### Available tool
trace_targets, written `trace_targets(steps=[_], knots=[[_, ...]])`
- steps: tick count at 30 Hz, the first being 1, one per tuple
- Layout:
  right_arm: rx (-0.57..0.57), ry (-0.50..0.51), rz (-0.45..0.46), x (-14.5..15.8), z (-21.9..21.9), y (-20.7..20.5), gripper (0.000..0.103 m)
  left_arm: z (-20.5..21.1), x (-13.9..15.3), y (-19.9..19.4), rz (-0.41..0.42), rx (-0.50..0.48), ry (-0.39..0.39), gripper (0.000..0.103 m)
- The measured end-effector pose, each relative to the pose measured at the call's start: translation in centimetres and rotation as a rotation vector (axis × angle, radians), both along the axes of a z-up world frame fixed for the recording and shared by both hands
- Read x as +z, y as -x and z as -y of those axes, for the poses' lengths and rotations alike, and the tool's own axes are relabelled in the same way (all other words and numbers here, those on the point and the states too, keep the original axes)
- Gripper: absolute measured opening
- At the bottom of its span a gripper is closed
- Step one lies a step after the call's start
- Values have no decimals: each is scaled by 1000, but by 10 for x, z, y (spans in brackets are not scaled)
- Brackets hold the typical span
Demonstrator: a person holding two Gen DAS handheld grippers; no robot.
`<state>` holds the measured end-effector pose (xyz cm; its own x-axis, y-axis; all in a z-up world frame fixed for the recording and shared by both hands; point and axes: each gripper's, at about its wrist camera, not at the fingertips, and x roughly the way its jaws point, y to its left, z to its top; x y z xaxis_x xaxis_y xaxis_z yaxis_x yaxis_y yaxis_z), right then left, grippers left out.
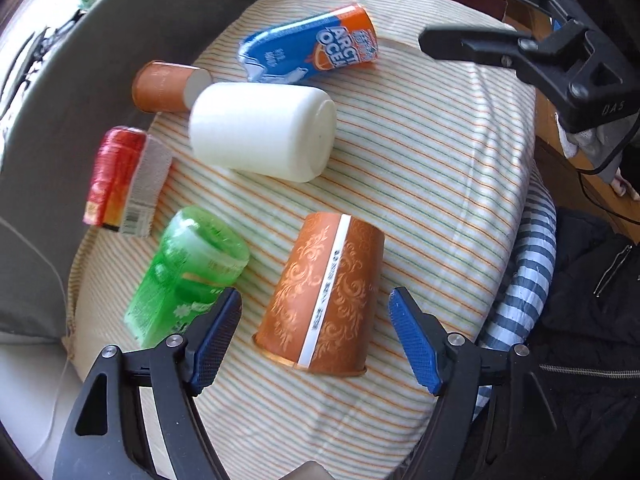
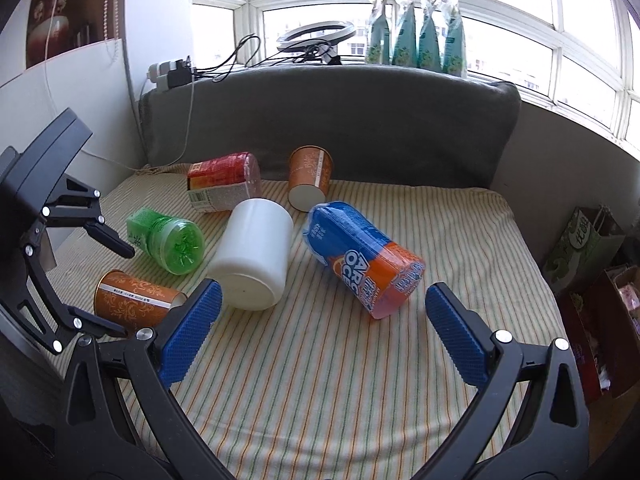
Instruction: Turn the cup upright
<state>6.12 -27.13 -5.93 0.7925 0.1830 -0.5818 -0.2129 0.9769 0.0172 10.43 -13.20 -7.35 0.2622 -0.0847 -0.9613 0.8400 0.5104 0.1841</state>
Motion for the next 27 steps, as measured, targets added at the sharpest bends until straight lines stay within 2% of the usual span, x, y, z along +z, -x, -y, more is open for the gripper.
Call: trace_targets(steps=[5,10,17,21,27], knots=[[191,41,-19,9,-24,-5,103,-29,23,15,39,70,39,76],[467,196,-52,10,-73,-6,103,-64,31,32,10,212,119,76],[833,456,-143,-3,-140,-9,99,-109,17,73,-38,428,238,76],[960,590,-175,-13,-169,-12,98,-126,3,102,-75,528,297,76],[1119,771,-199,-32,-206,-6,97,-145,-21,129,-95,668,320,76]])
